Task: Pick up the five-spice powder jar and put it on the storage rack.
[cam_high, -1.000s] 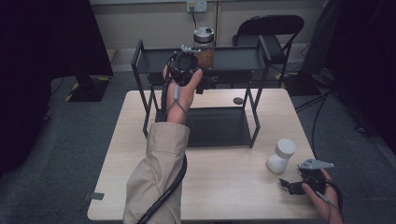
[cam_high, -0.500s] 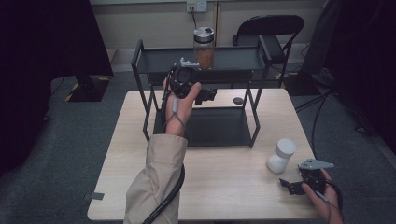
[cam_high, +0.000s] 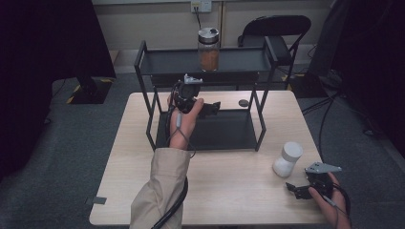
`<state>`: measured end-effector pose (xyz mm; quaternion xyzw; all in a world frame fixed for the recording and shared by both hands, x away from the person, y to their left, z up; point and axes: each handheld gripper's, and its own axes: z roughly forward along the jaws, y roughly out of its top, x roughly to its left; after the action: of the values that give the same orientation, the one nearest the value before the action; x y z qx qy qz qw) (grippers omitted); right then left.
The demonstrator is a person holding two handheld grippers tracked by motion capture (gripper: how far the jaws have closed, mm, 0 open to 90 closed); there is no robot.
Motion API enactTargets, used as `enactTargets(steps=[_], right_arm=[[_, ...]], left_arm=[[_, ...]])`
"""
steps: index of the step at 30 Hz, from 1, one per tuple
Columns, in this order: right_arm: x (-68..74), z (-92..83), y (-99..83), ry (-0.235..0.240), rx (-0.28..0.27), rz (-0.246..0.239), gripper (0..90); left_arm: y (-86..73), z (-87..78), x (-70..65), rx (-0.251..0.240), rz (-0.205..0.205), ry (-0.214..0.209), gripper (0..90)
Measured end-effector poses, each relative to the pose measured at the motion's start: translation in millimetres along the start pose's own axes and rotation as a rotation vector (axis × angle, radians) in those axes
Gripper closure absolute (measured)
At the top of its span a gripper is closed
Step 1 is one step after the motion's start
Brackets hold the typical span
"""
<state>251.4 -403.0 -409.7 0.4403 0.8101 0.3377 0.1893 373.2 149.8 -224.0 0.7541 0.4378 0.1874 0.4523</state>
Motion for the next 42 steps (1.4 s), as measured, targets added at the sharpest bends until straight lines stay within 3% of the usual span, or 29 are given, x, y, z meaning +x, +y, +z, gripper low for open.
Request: enactTargets(steps=[6, 14, 28, 42], right_arm=[[0.0, 0.0, 0.0, 0.0, 0.0, 0.0, 0.0], [0.0, 0.0, -0.1, 0.0, 0.0, 0.0, 0.0], [0.0, -0.1, 0.1, 0.001, 0.001, 0.001, 0.0], [0.0, -0.1, 0.1, 0.0, 0.001, 0.001, 0.0]], left_arm=[[-16.1, 5.3, 6.7, -0.006, -0.025, -0.013, 1.2], [-31.3, 11.2, 9.9, 0.011, -0.022, -0.017, 1.2], [-64.4, 20.1, 18.7, 0.008, -0.059, -0.024, 1.2], [-94.9, 34.4, 19.0, 0.056, -0.072, -0.021, 1.3]])
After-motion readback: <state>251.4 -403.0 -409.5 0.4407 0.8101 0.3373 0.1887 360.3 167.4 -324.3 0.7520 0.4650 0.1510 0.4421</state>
